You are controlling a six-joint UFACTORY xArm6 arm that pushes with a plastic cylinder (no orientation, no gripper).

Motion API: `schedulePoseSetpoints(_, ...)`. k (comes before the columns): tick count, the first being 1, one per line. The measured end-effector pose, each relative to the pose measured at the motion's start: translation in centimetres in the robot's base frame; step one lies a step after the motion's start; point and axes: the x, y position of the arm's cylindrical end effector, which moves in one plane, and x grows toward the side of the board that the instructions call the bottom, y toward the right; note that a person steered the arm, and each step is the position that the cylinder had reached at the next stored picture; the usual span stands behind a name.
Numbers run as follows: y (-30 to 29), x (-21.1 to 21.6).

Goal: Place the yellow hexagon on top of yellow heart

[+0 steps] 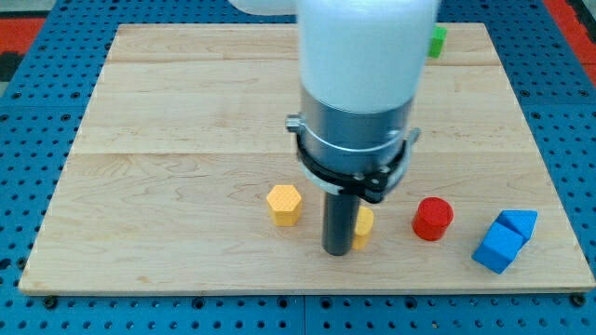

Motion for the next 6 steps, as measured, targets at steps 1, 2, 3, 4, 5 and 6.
schedulePoseSetpoints(1,-4.2,2.9)
schedulePoseSetpoints(2,-13.6,-2.0)
schedulePoseSetpoints(3,-14.2,-5.5)
schedulePoseSetpoints(4,-5.1,-5.5)
schedulePoseSetpoints(5,2.3,-5.0)
schedulePoseSetpoints(6,4.6,-4.1)
